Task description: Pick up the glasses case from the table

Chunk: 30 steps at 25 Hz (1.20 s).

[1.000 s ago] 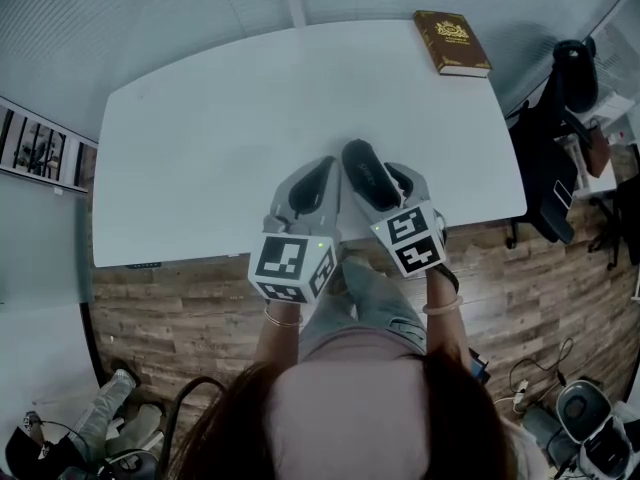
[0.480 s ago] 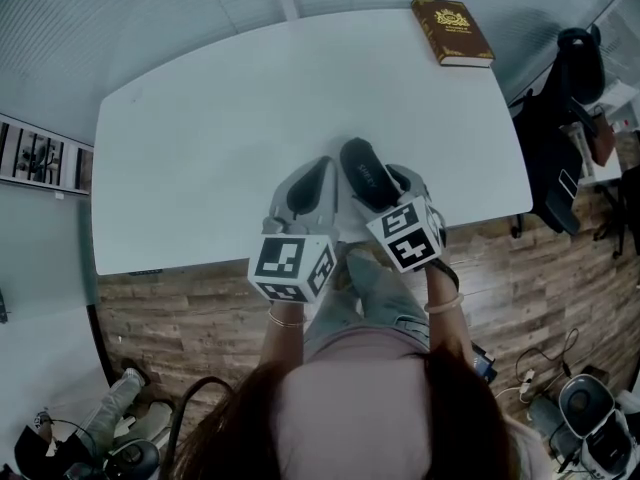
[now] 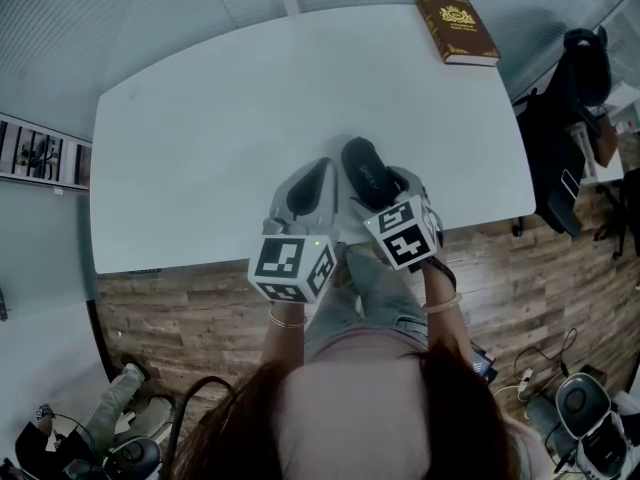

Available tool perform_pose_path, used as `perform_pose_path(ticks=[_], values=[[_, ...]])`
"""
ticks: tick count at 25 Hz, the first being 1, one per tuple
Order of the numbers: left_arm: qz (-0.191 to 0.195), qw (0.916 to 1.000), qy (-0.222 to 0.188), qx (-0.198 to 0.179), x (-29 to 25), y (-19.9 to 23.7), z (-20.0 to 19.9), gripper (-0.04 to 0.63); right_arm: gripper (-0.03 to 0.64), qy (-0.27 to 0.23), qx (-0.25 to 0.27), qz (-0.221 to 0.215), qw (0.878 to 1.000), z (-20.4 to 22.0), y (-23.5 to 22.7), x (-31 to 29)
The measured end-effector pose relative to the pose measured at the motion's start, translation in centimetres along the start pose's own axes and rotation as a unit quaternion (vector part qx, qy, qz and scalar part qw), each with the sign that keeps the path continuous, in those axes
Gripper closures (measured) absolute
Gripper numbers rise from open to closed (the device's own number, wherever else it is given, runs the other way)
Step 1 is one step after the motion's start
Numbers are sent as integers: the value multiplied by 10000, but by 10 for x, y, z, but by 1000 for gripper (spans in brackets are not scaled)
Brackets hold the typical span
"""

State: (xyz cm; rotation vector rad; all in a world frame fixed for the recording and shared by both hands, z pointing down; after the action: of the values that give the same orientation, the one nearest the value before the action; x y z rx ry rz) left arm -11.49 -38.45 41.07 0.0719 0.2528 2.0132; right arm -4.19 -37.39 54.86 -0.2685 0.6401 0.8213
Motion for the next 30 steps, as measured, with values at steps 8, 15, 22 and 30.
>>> perform_pose_path(ticks=[8, 15, 22, 30], values=[[-56, 10000, -13, 45, 0, 0, 0, 592, 249, -167, -131, 83, 9997, 0, -2, 0], [-124, 9999, -83, 8, 10, 0, -5, 591, 256, -435, -271, 247, 9984, -6, -2, 5], [-132, 9998, -152, -87, 24, -1, -12, 592, 256, -738, -324, 338, 9962, -19, 1, 18], [-72, 9993, -295, -217, 48, -1, -27, 592, 256, -1059, -291, 485, 9928, -38, 11, 37]])
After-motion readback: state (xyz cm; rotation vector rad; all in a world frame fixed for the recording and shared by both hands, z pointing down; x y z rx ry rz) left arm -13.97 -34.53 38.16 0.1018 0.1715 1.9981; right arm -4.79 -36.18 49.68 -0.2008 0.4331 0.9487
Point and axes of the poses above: the fingertips, and each gripper's own axes: x backward along the fingers, y to its left, z out of its underside, the point moved 1 cm from there along x, backward along the fingers, and after that the axes turned 7 degrees about -y, right-handed, at the moved point
